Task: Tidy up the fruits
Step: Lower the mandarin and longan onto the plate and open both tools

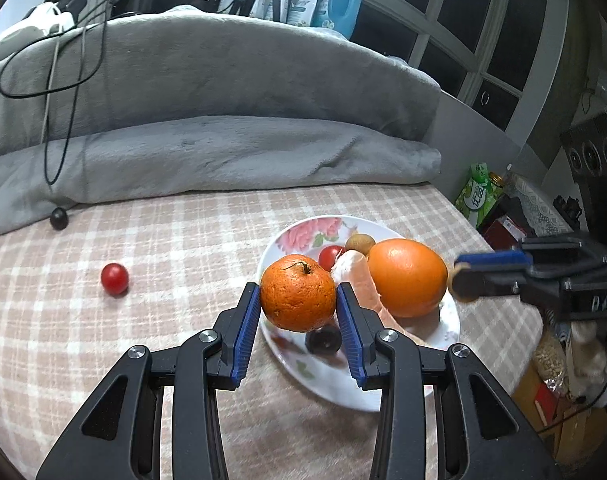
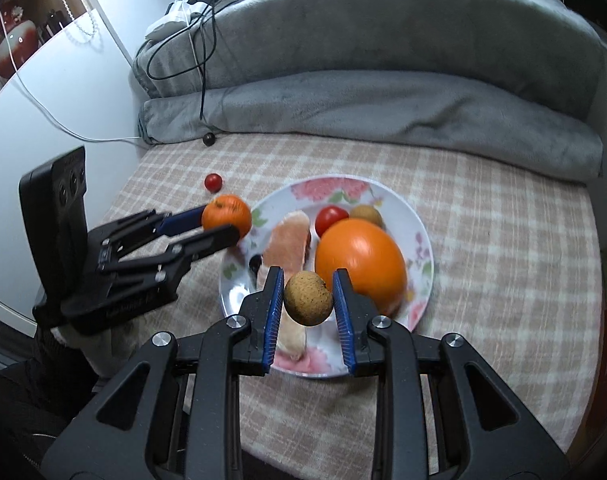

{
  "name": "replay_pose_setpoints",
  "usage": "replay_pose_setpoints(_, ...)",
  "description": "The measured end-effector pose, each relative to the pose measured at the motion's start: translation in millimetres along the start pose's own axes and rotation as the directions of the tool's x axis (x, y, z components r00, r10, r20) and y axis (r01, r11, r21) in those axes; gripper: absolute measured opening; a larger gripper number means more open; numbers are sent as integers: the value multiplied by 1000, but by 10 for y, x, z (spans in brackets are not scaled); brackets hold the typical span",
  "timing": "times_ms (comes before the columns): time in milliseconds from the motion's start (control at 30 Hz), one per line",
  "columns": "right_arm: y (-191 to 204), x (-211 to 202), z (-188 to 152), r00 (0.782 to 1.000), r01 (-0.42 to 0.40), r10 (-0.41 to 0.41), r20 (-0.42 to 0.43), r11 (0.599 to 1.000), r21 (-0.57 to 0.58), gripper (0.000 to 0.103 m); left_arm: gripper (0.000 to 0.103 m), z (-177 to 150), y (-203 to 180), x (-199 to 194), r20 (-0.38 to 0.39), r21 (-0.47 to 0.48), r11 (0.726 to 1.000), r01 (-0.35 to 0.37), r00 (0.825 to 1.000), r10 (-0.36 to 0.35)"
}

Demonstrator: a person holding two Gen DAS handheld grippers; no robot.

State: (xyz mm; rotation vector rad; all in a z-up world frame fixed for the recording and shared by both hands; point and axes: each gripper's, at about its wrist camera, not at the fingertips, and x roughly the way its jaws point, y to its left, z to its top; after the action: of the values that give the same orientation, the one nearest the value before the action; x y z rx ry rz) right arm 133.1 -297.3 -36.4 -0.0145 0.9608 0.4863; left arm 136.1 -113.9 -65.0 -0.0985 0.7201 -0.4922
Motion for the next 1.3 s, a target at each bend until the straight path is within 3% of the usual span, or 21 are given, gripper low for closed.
replay_pose_setpoints(633, 67, 49, -113, 1000, 4, -4, 0, 1000, -20, 27, 38, -1, -79, 96, -25, 35, 999, 6, 1000, -5)
replay_pose_setpoints(700, 62, 45, -110, 1000, 4, -4, 3, 1000, -15, 38, 38, -3, -91, 90, -25, 39, 999, 7, 1000, -6)
replay_pose_setpoints(733, 58, 34, -111, 1000, 8, -8, 11, 1000, -12, 53, 38, -4, -97, 87, -24, 42, 999, 8, 1000, -6)
replay_pose_setpoints(767, 53, 24, -111, 1000, 9, -9, 17, 1000, -11, 57, 38, -5, -100, 88, -25, 44, 999, 9, 1000, -8)
replay_pose_setpoints(933, 57, -20, -108, 1000, 11, -10, 27, 1000, -12, 57, 39, -9, -109, 64, -18, 46, 999, 7, 1000, -6)
replay_pose_setpoints(1067, 76, -59, -102, 999, 13, -13, 34, 1000, -17, 57, 57, 19, -119, -15, 9, 53, 999, 8, 1000, -8)
replay_pose_setpoints(1300, 96, -129, -88, 998, 38, -36, 59, 999, -24, 69, 65, 53, -128, -84, 31, 65, 998, -8, 999, 6)
